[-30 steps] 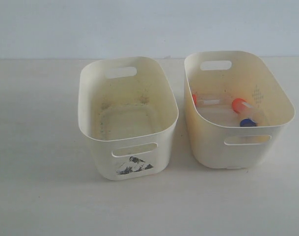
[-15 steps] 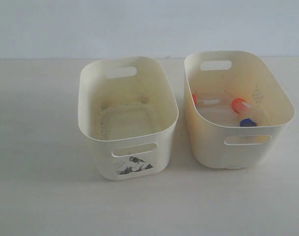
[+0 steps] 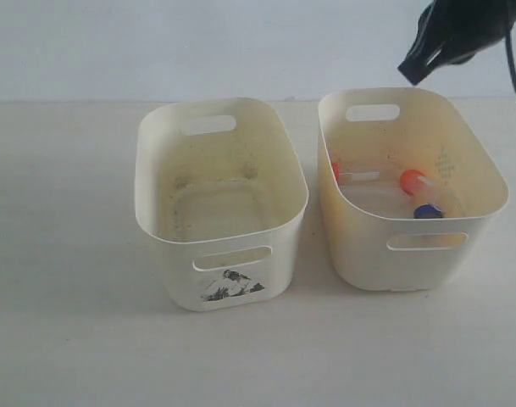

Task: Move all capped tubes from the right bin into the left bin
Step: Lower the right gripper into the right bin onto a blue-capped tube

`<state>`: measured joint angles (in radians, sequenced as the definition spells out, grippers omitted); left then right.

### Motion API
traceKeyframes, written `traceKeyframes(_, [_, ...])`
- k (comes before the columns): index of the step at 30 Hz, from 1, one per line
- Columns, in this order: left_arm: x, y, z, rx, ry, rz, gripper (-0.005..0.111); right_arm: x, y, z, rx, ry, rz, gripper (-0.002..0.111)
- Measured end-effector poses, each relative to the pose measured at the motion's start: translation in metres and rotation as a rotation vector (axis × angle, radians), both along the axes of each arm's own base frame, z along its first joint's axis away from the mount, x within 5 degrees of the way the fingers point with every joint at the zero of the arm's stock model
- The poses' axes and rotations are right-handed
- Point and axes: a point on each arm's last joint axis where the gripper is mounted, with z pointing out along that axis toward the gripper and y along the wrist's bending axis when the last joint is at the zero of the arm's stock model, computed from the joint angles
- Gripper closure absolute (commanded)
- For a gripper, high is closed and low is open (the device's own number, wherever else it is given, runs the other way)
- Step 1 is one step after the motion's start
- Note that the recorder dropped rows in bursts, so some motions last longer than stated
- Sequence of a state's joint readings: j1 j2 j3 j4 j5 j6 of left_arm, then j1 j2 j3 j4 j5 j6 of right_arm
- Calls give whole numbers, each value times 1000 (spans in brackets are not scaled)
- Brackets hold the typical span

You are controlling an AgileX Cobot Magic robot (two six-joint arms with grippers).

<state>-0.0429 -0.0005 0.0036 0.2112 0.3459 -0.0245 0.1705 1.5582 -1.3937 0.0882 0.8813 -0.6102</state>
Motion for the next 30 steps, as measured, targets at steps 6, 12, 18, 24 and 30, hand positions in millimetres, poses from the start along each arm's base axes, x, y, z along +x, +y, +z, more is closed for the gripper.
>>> traceKeyframes(6, [0, 0, 0, 0, 0, 0, 102, 23, -1, -46, 6, 167, -162, 105])
traceKeyframes(12, [0, 0, 0, 0, 0, 0, 102, 38, 1, -69, -5, 280, -210, 104])
traceKeyframes(18, [0, 0, 0, 0, 0, 0, 102, 47, 2, -88, -77, 313, -109, 84])
traceKeyframes(24, [0, 0, 0, 0, 0, 0, 102, 53, 3, -107, -152, 344, 34, 54])
traceKeyframes(30, [0, 0, 0, 0, 0, 0, 102, 55, 3, -112, -221, 334, 176, 58])
